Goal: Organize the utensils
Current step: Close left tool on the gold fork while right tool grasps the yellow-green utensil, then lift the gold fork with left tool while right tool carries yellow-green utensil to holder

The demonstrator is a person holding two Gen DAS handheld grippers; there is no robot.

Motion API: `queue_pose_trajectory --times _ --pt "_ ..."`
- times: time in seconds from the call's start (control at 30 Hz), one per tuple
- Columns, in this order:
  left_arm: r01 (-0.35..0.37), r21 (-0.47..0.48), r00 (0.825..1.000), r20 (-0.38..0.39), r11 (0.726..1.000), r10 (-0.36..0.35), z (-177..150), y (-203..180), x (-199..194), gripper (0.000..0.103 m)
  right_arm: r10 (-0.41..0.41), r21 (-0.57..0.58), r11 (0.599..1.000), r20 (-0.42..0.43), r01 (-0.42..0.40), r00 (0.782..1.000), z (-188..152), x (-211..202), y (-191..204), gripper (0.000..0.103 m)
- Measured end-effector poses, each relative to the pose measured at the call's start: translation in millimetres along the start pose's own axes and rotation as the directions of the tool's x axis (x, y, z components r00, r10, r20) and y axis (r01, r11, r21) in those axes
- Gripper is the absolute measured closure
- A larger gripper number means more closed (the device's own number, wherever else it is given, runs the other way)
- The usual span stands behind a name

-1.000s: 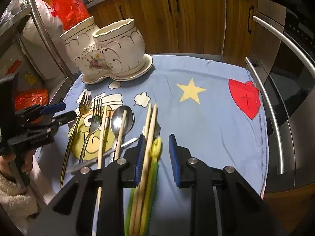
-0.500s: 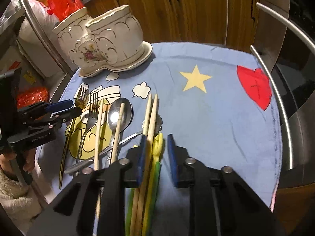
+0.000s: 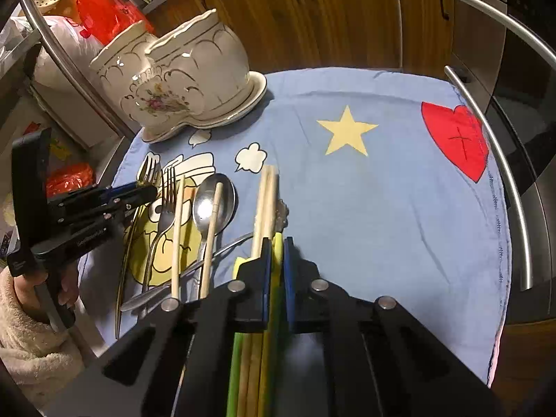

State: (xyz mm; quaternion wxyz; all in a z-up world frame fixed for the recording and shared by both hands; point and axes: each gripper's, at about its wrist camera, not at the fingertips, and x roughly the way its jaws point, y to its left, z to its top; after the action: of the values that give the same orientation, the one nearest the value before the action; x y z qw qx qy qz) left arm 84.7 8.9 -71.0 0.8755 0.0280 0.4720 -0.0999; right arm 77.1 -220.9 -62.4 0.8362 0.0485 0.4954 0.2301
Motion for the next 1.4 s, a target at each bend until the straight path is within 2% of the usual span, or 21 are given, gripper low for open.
queue_pose_trajectory --times 0.2,0.5,0.7,0.9,1.2,1.27,1.4 --pt "0.030 -0.009 0.999 0.035 1.000 -0.029 -2 2 -9 0.098 0.004 -0.005 1.000 0.048 -0.004 0.999 1 -14 1 0.097" --pt "0.046 -0.010 0.992 0.119 0.999 -0.044 -3 6 -44 0.099 0.015 -0.007 1.000 0.146 -0.014 0.989 7 -41 4 0.097" --pt "0.051 0.006 0.979 0.197 0.999 -0.051 -2 4 -75 0.099 0.010 -0.048 0.999 0.216 0.000 0.976 12 -59 17 0.097" --pt "0.061 0.014 0.955 0.290 0.998 -0.062 -2 4 -111 0.099 0.000 -0.113 0.993 0.303 0.036 0.953 15 -76 36 0.097" --pt "0.049 0.021 0.908 0.416 0.999 -0.053 3 3 -157 0.099 0.010 -0.148 0.988 0.350 0.045 0.937 20 -88 53 0.097" --pt "0.031 0.026 0.894 0.447 0.999 -0.040 6 3 -166 0.099 0.013 -0.151 0.987 0.365 0.046 0.931 23 -90 56 0.097" --pt "-0.002 0.048 0.878 0.479 0.999 -0.021 17 2 -179 0.099 0.008 -0.173 0.982 0.410 0.069 0.912 34 -99 67 0.097"
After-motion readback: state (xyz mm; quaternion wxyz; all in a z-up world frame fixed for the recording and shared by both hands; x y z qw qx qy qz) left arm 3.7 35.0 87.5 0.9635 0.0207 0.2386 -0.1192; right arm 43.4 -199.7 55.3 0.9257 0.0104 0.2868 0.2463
